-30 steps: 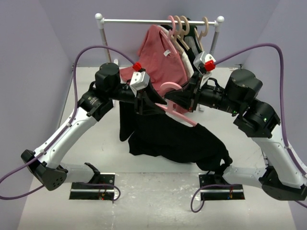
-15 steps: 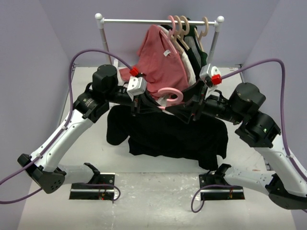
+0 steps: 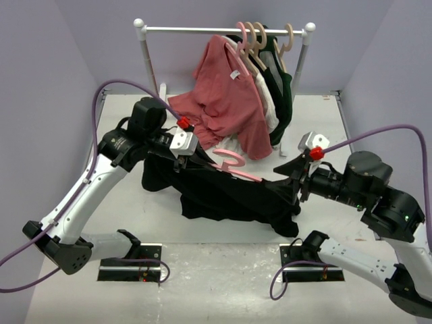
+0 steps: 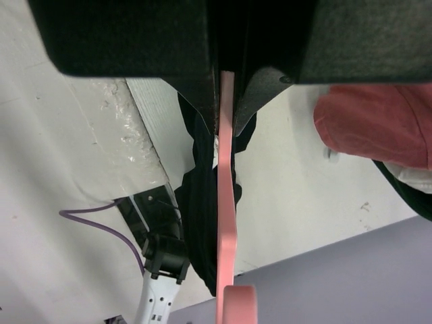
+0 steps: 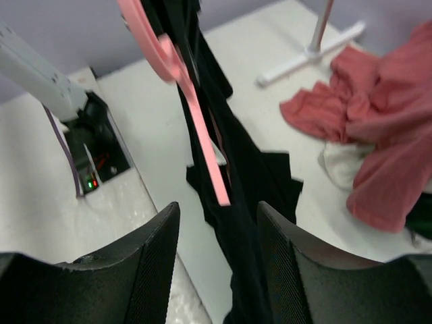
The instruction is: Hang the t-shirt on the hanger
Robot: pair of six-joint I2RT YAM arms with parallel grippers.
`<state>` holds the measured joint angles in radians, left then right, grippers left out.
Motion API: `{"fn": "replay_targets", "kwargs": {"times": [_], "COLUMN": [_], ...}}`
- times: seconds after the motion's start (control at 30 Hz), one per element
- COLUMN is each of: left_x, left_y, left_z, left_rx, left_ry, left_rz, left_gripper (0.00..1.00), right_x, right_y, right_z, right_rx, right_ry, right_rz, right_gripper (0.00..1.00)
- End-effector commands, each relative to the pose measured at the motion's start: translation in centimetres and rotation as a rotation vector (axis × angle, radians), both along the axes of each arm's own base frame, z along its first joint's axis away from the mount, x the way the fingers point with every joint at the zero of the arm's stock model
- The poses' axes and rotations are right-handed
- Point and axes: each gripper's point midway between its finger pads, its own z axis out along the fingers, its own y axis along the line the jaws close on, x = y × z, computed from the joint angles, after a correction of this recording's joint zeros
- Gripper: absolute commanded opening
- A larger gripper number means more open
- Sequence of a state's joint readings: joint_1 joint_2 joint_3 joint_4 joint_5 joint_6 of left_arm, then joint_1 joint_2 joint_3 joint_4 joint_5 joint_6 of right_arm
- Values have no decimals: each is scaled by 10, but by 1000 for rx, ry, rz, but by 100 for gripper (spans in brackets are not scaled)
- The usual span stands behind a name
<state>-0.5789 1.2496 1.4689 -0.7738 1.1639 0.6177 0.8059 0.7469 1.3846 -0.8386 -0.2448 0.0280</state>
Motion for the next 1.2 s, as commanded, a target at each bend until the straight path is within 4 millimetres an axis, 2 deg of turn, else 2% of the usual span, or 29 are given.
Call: {"fn": "replay_targets", "kwargs": {"times": [0.0,0.07,0.17,0.23,0.43,0.5,0.53,0.63,0.67,0.73,0.77,0.8,0.83,0.87,0.93,1.03,1.1,1.17], "left_x": [-17,-20,-25,-26,-21,-20,-17,3,14,34,42,53,59,64,79,89,91,78], "left_y": [4,4,4,4,3,2,2,-1,-1,1,4,10,14,19,39,76,136,172], "left_z": [20,21,25,28,41,46,50,61,68,78,82,87,93,97,114,133,150,151], "left_rx": [-83,-98,-122,-129,-152,-158,-162,-175,-189,-210,-217,-231,-247,-261,-332,-458,-641,-737], "left_ry": [-92,-87,-96,-91,-92,-87,-79,-40,-24,5,18,19,20,22,39,57,94,118], "left_rz": [-91,-117,-145,-141,-85,-74,-43,101,186,330,390,478,534,585,761,988,1270,1393], "left_gripper": [0,0,0,0,0,0,0,1,5,55,58,67,89,100,100,100,100,100], "right_x": [-3,-8,-5,-4,-2,-2,-2,14,17,21,21,21,22,23,26,31,34,36], "right_y": [-10,-5,1,4,13,16,18,18,15,17,17,17,17,18,20,21,25,31], "right_z": [-42,-48,-57,-63,-69,-65,-63,-38,-35,-26,-25,-23,-24,-25,-29,-36,-39,-34], "right_rx": [-149,-159,-181,-201,-204,-187,-176,-59,-20,26,29,29,25,21,11,-7,1,39], "right_ry": [58,76,98,119,128,107,96,13,26,23,34,44,56,63,83,107,126,145], "right_rz": [6,48,64,74,104,122,126,30,-14,-38,-45,-50,-54,-57,-69,-88,-98,-99], "right_gripper": [50,52,49,39,26,17,3,0,0,0,0,0,0,0,0,0,0,0]}}
